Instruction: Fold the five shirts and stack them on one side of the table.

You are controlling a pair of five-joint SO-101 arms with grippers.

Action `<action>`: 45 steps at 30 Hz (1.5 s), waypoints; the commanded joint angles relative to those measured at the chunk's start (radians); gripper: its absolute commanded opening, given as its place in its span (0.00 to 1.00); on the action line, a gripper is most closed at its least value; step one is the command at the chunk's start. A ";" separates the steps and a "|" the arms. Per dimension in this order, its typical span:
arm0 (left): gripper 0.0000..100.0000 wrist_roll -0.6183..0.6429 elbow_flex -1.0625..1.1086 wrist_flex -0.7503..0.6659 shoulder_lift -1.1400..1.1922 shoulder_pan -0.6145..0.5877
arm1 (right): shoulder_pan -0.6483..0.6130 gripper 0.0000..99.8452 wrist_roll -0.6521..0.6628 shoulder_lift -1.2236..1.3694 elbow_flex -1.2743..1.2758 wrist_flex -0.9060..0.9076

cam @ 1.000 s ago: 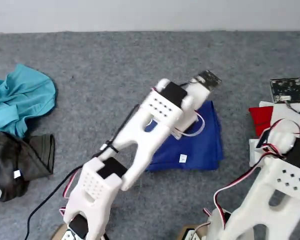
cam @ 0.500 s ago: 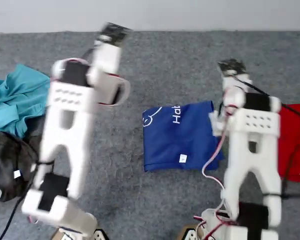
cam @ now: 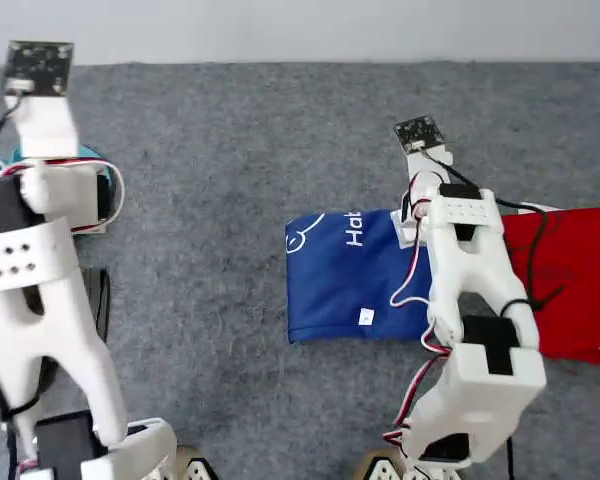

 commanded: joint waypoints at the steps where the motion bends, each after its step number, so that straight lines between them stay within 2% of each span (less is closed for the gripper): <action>1: 0.01 -0.008 -0.002 0.018 -0.038 -0.038 | -0.038 0.01 -0.061 -0.051 -0.219 0.226; 5: 0.01 -0.008 -0.002 0.018 -0.040 -0.084 | -0.068 0.03 -0.158 -0.068 -0.373 0.507; 10: 0.01 -0.008 -0.002 0.018 -0.043 -0.135 | -0.071 0.21 -0.259 -0.064 -0.393 0.702; 13: 0.01 -0.008 -0.002 0.018 -0.043 -0.152 | -0.071 0.30 -0.330 -0.022 -0.384 0.734; 15: 0.01 -0.008 -0.002 0.018 -0.043 -0.152 | -0.073 0.32 -0.368 0.038 -0.384 0.731; 20: 0.01 -0.008 -0.002 0.018 -0.043 -0.157 | -0.074 0.32 -0.439 0.231 -0.411 0.685; 26: 0.01 -0.008 -0.004 0.018 -0.044 -0.157 | -0.074 0.29 -0.439 0.414 -0.506 0.680; 31: 0.01 -0.008 -0.004 0.018 -0.044 -0.157 | -0.068 0.00 -0.341 0.453 -0.540 0.680; 33: 0.01 -0.008 -0.004 0.018 -0.044 -0.157 | -0.058 0.04 -0.319 0.453 -0.540 0.688; 38: 0.01 -0.008 -0.004 0.018 -0.044 -0.157 | 0.012 0.01 -0.198 0.452 -0.542 0.704; 41: 0.01 -0.009 -0.004 0.018 -0.044 -0.157 | 0.064 0.01 -0.003 0.452 -0.552 0.694; 45: 0.01 -0.009 -0.004 0.018 -0.044 -0.157 | 0.108 0.01 0.373 0.463 -0.690 0.682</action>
